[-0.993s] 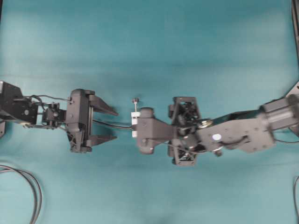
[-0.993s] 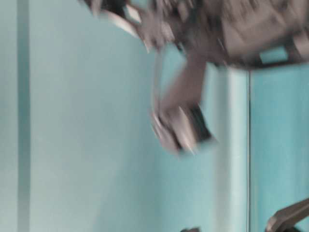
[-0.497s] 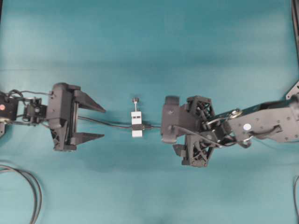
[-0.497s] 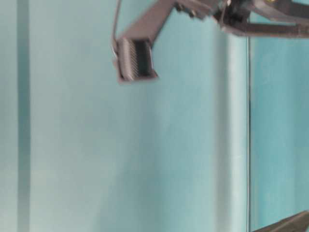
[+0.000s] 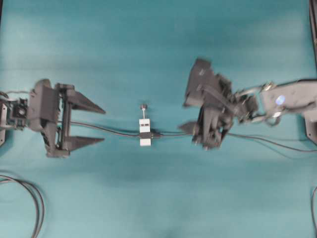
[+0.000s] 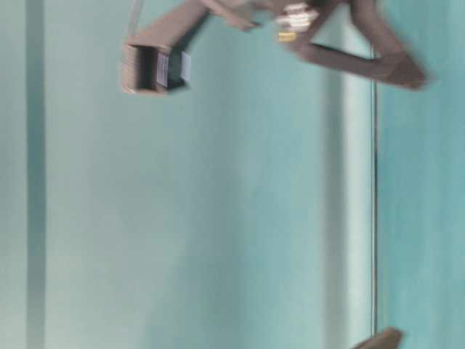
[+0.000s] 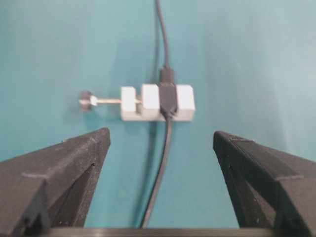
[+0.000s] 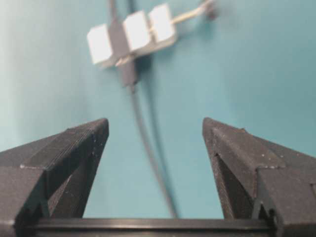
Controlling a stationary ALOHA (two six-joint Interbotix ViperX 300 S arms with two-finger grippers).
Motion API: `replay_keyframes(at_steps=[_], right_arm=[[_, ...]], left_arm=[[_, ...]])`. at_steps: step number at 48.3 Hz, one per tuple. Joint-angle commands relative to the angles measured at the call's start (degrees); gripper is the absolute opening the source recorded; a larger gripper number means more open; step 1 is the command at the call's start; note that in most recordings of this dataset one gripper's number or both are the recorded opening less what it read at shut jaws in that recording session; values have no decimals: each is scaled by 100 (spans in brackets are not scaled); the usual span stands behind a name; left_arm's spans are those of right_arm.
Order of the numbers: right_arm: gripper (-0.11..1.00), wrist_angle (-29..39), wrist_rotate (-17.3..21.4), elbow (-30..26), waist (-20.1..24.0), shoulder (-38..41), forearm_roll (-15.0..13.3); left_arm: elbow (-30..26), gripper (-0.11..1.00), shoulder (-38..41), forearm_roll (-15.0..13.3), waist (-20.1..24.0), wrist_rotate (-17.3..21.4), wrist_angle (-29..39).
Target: Insert the USB cable into the female connector supported by the left arm.
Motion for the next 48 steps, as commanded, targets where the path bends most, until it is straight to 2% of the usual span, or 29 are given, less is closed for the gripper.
replay_keyframes(at_steps=[1,7,13,18,24,27,35,40,48], right_arm=[[79,-255,26,97,-167,-536,-26],[79,-624,35,545,-369,-1230,-26],[78,-1072,-53,1195,-369,-1942,-18],[79,-1635,-378,1758,-202,-2399,-26],[79,-2259,-1063,2391,-70,-2777,-26],[79,-2347,-1310,2610,-70,-2900,-26],[77,-2294,-1292,3015,-237,-2979,18],[75,-2312,-1327,3138,-457,-2988,0],[74,-2470,-1617,3261,-554,-3006,-26]], left_arm=[[88,94,-413,-18,149,-70,44],[378,94,-1134,-18,387,-62,97],[677,94,-1986,-18,475,-26,114],[896,94,-2725,9,466,-9,308],[993,94,-3542,18,387,-9,958],[1028,94,-3876,18,316,-9,1547],[1116,94,-4157,18,229,-44,2646],[1257,94,-4166,18,229,-53,2540],[1512,94,-4175,18,229,-53,1837]])
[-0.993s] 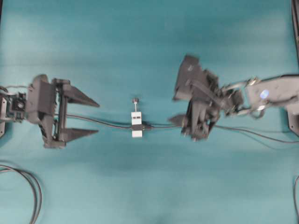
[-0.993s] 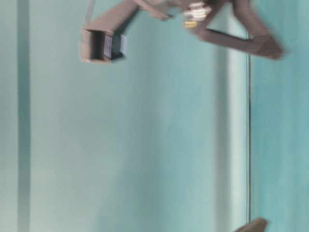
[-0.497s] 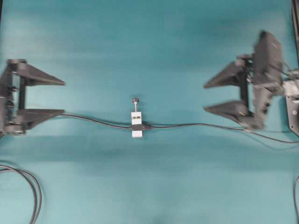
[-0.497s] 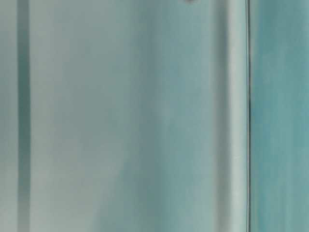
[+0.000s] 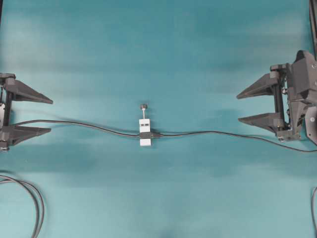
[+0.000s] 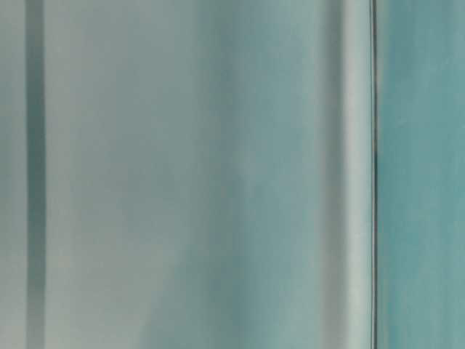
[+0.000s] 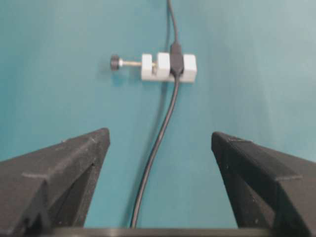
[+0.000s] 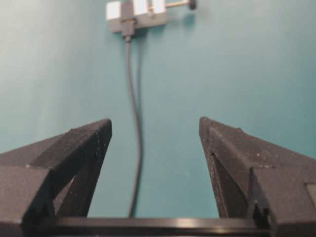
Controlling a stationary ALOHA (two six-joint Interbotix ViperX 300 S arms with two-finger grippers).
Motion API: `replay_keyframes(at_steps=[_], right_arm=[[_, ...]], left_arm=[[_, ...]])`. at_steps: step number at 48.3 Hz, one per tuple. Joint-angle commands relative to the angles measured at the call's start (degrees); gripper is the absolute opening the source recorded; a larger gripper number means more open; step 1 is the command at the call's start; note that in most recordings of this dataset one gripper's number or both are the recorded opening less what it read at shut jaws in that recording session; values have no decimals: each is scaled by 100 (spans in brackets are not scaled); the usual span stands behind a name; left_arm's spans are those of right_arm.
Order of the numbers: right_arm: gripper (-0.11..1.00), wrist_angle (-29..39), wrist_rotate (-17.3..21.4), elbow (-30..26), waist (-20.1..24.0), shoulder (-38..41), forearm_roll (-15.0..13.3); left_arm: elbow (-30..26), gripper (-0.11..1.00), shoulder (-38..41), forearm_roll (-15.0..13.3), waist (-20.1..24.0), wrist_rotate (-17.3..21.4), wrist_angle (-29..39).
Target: Insert the USB cable into the female connector supported by the left arm.
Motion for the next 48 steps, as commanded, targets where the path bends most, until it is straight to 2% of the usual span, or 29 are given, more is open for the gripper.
replay_keyframes(at_steps=[1,7,20,34,48], right_arm=[[74,-158,-114,-9,-9,-18,-18],[74,-185,-123,9,0,-44,-18],[74,26,-114,272,0,-352,-18],[74,396,-114,677,-9,-1424,-18],[74,1195,-114,817,0,-2452,-18]], left_arm=[[35,94,26,18,0,-26,-378],[88,94,-18,18,-9,0,-536],[360,94,-35,26,-9,-35,-378],[492,94,-44,26,0,26,-378],[501,94,-53,26,0,26,-378]])
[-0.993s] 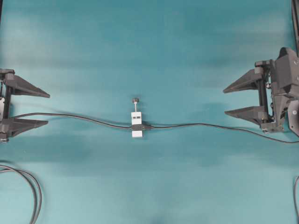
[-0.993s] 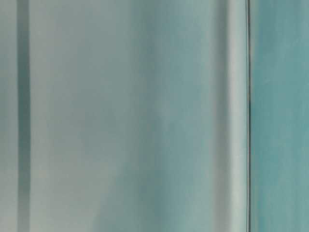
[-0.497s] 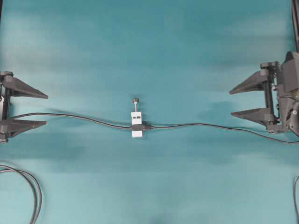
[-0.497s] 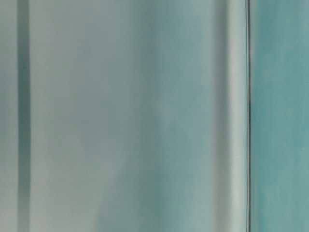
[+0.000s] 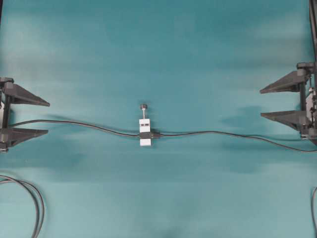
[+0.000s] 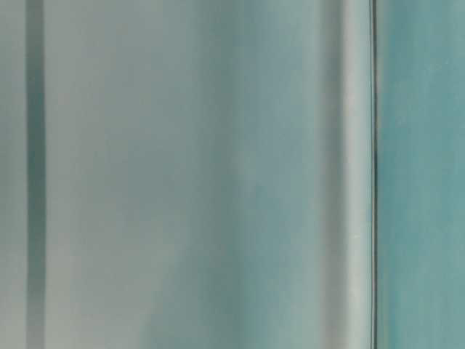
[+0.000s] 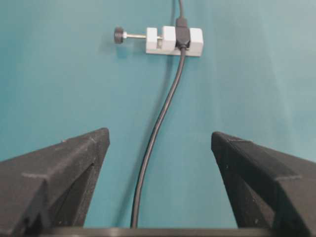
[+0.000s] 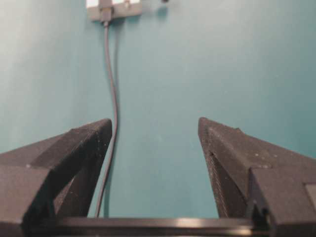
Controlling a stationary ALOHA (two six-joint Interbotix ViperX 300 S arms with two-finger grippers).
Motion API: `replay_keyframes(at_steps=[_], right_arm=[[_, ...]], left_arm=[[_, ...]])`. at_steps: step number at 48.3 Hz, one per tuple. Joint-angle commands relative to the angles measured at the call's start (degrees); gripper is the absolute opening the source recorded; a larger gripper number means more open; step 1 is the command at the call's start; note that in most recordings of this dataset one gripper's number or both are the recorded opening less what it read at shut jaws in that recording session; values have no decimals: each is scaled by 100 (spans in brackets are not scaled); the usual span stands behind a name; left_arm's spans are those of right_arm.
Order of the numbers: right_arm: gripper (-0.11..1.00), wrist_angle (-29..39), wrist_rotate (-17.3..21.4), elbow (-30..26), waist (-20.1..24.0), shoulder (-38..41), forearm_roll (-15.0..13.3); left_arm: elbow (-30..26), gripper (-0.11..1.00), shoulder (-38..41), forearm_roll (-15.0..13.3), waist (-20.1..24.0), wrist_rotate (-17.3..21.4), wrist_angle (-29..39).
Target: Insert the USB cable into the female connector supported by the left arm.
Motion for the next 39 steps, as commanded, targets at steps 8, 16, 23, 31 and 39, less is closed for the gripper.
replay_keyframes(at_steps=[8,16,23,31,39], right_arm=[[74,272,0,-70,-9,-149,-9],[74,272,0,-70,-9,-149,-9],[74,272,9,-70,0,-149,-9],[74,246,18,-44,0,-149,-9],[74,220,0,-26,0,-149,-9]], left_arm=[[-70,94,18,18,0,18,-53],[-70,94,18,18,0,18,-53],[-70,94,18,18,0,18,-53],[-70,94,18,18,0,18,-53],[-70,94,18,18,0,18,-53]])
